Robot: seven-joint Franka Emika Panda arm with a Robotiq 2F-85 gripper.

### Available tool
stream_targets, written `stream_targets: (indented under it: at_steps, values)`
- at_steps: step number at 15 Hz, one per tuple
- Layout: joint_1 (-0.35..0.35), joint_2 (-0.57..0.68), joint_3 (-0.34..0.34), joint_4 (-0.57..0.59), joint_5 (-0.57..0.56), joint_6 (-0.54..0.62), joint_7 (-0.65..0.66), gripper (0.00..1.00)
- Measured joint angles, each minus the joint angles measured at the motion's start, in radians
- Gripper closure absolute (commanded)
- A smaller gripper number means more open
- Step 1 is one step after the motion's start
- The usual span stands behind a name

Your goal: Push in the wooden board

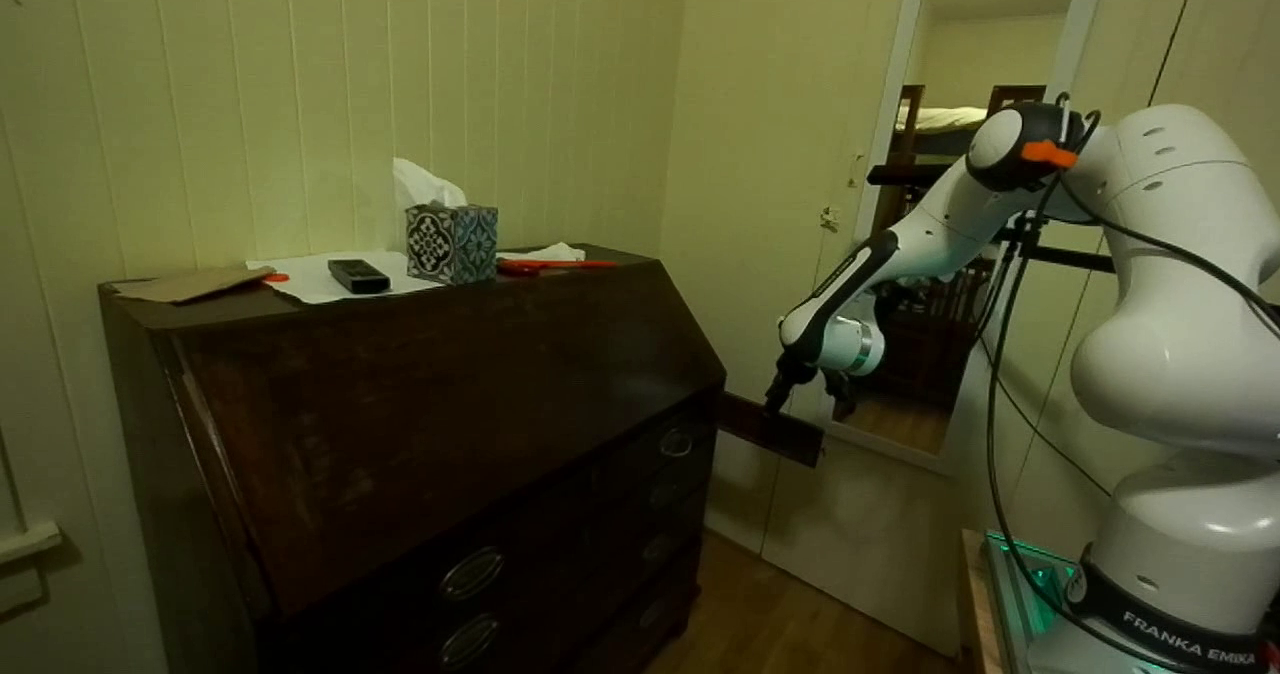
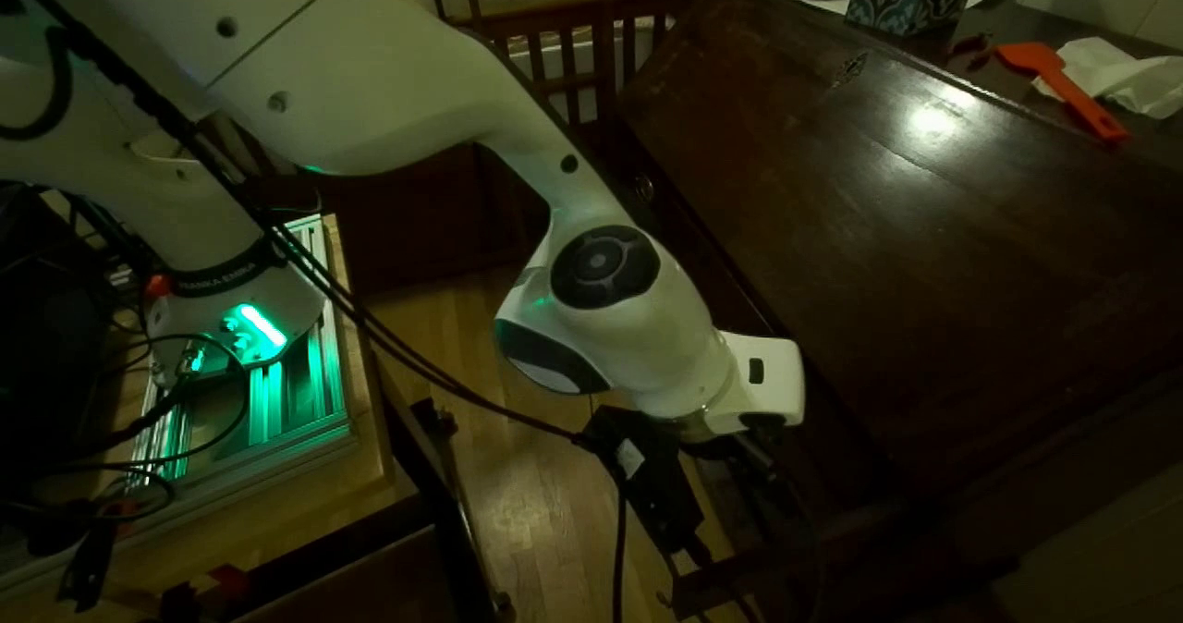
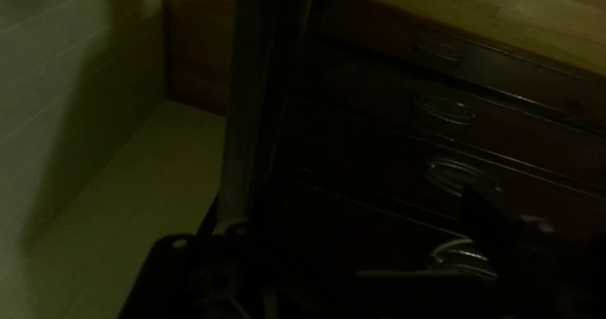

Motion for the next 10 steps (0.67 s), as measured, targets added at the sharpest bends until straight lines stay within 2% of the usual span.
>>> stream_targets:
  at_steps: [4,7,8,10]
  values:
    - [0.029,-0.052,-0.048,-0.037,-0.002,0.008,0.065,0.0]
    - [0.059,-0.083,-0.116,-0.051,-0.003,0.032,0.131,0.0]
    - [0.083,-0.092,-0.157,-0.052,-0.005,0.035,0.158,0.0]
    - [0.179,-0.11,-0.294,-0.051,-0.013,0.018,0.232,0.0]
